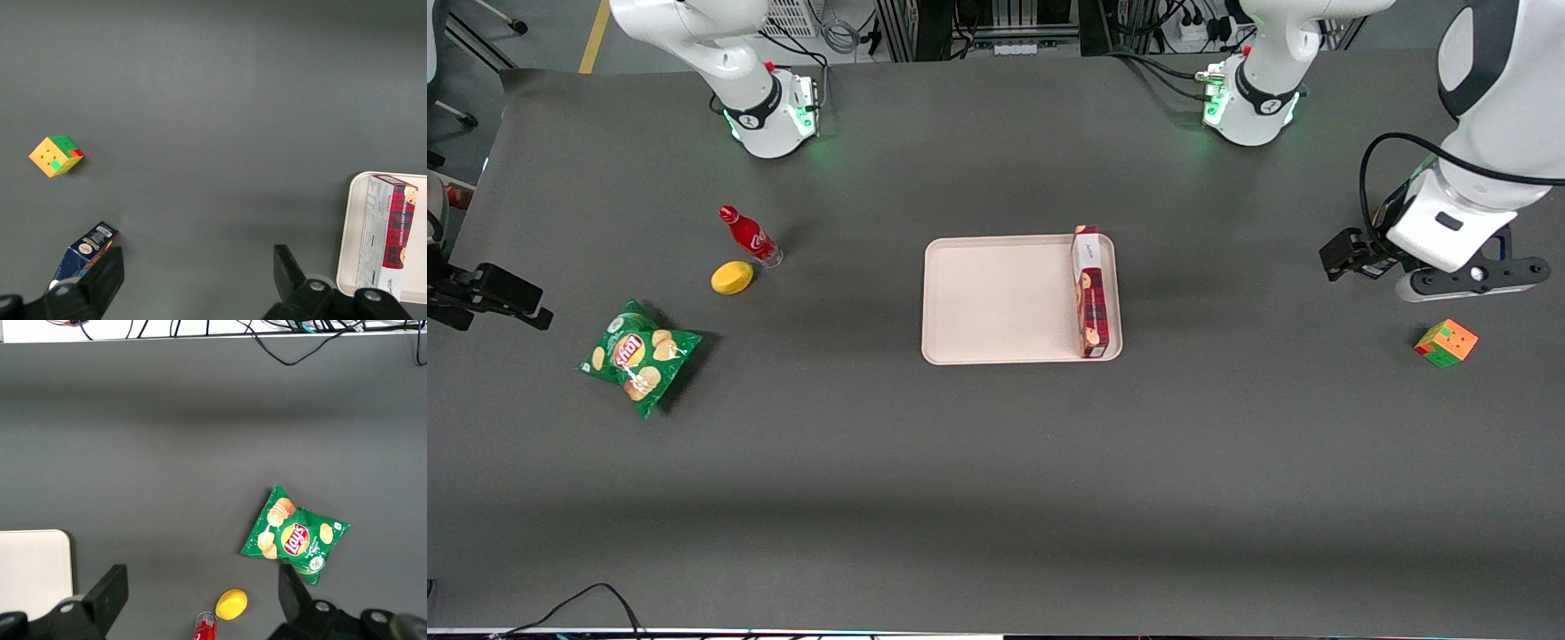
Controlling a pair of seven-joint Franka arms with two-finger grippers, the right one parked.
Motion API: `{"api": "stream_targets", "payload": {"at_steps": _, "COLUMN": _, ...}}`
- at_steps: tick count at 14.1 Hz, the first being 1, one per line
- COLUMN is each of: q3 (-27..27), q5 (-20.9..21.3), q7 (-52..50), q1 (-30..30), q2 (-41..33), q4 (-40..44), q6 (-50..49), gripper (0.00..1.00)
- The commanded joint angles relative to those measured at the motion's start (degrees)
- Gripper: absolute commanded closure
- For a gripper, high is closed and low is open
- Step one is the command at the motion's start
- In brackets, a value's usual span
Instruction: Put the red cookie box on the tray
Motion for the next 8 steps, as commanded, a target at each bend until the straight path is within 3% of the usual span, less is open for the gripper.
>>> {"api": "stream_targets", "payload": {"at_steps": 1, "q3": 3.5, "q5": -4.8, "q7": 2.7, "q1": -0.8, "q2": -0.2, "q4": -0.2, "q6": 0.2, "gripper": 0.0}}
{"api": "stream_targets", "payload": {"at_steps": 8, "q3": 3.3, "q5": -4.2, "q7": 3.7, "q1": -0.9, "q2": 1.0, "q4": 3.2, "q6": -1.3, "gripper": 0.0}}
